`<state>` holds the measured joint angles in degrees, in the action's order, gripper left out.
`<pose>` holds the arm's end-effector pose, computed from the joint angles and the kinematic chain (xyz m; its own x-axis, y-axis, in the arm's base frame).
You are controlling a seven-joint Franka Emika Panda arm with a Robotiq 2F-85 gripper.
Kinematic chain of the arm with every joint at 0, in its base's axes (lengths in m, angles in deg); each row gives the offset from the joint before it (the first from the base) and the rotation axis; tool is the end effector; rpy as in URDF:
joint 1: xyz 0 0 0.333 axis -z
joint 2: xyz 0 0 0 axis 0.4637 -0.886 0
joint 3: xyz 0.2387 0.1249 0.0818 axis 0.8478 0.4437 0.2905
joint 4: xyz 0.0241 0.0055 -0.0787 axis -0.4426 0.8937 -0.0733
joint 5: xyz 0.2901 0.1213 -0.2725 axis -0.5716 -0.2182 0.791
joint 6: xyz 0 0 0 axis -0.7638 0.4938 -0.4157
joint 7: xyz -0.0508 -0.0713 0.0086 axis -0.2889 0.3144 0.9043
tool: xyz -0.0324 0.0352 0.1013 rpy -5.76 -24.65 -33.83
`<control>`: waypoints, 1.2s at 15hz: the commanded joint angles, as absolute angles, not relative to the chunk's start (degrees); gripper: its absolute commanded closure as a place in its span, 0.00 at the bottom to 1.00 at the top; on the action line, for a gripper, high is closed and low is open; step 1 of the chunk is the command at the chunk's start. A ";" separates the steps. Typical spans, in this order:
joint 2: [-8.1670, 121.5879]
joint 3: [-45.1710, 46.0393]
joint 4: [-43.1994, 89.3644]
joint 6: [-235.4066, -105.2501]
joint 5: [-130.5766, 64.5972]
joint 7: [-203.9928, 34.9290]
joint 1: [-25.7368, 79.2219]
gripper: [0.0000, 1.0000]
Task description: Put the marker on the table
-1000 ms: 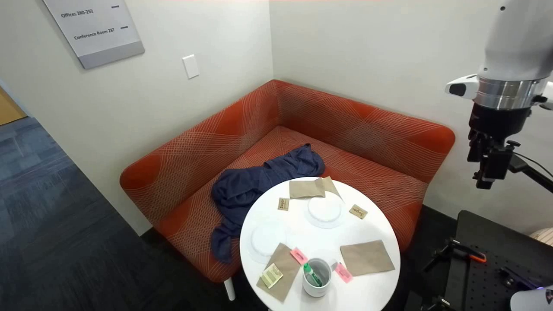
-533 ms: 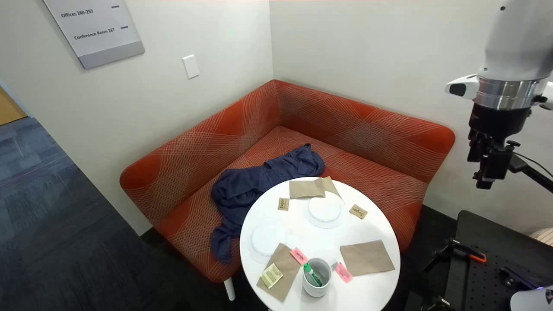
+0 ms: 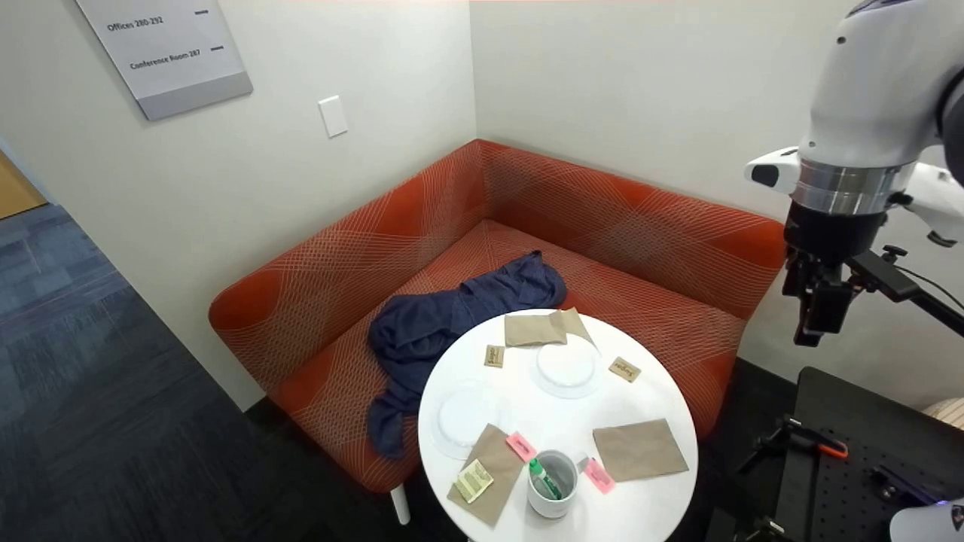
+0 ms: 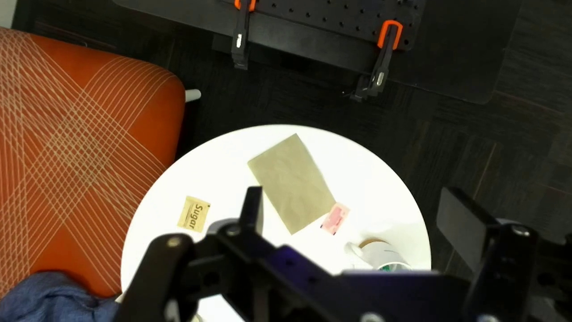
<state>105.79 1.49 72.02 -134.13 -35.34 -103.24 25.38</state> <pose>0.3965 -0.0051 0.4351 0.9540 0.2466 -0.1704 0.2395 -0.9690 -0.0611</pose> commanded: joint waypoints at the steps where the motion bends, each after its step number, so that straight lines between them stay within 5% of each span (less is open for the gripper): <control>1: 100.69 3.48 70.93 -138.26 -37.07 -99.98 24.22 0.00; 18: 69.93 8.98 57.68 -164.04 -42.37 -89.99 22.21 0.00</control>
<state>75.95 8.21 62.58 -161.64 -41.29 -94.14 22.48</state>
